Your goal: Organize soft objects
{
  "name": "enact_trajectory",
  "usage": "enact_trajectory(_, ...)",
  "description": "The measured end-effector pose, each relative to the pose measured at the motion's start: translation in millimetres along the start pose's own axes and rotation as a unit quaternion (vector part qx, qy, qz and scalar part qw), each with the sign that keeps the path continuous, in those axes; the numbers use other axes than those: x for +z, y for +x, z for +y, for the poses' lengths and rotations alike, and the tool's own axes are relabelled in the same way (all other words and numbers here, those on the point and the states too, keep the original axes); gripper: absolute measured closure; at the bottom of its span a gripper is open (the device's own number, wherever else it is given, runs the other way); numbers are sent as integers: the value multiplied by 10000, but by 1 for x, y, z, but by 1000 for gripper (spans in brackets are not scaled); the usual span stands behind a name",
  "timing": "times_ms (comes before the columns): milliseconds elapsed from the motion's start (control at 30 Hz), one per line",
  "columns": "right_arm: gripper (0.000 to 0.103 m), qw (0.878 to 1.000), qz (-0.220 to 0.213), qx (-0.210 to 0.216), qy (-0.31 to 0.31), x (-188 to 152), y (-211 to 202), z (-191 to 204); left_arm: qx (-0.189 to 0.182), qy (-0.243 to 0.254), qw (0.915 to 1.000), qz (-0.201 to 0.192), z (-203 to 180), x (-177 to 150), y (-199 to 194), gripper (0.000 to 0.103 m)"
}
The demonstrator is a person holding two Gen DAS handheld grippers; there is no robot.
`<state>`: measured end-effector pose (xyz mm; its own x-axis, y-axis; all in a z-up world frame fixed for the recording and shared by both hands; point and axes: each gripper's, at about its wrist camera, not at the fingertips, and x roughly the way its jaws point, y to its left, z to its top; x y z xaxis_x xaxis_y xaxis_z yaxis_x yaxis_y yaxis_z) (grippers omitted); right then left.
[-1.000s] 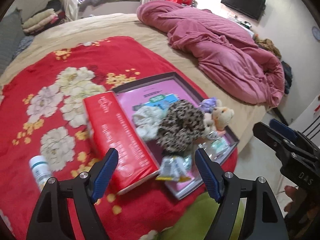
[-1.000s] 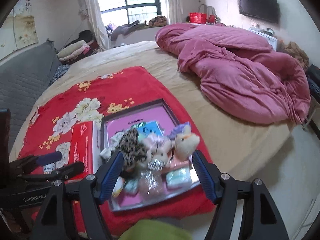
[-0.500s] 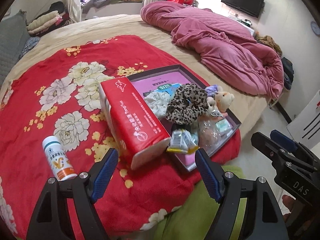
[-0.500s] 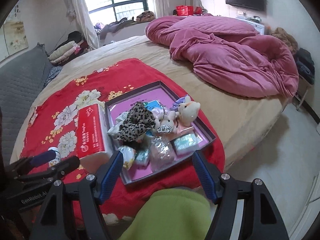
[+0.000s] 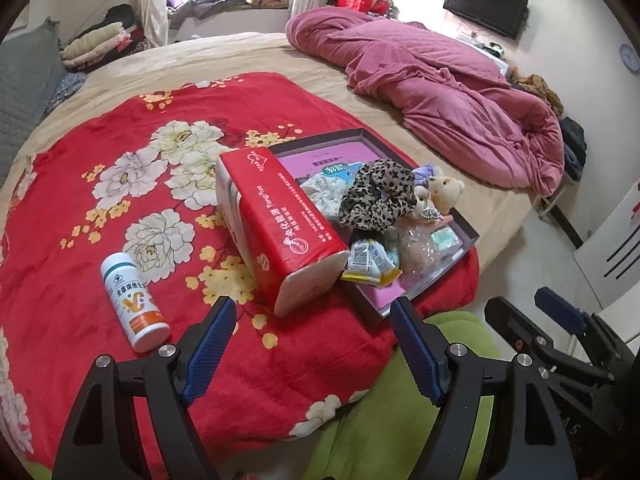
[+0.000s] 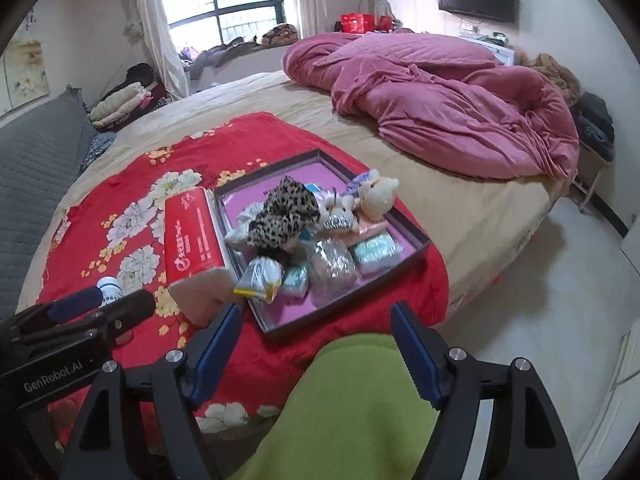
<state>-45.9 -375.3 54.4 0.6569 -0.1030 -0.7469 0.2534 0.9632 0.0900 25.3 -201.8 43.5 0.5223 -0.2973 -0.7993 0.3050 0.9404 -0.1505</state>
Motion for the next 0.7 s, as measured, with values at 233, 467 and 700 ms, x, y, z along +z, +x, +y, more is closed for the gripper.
enact_trajectory(233,27,10000,5,-65,-26,-10,-3,7,44,74,10000,16,-1,-7,0,23)
enact_trajectory(467,27,10000,22,-90,-16,-10,-3,7,70,103,9999,23,-2,-7,1,23)
enact_trajectory(700,27,9999,33,-103,-3,-11,-2,5,147,112,9998,37,-3,-8,4,23)
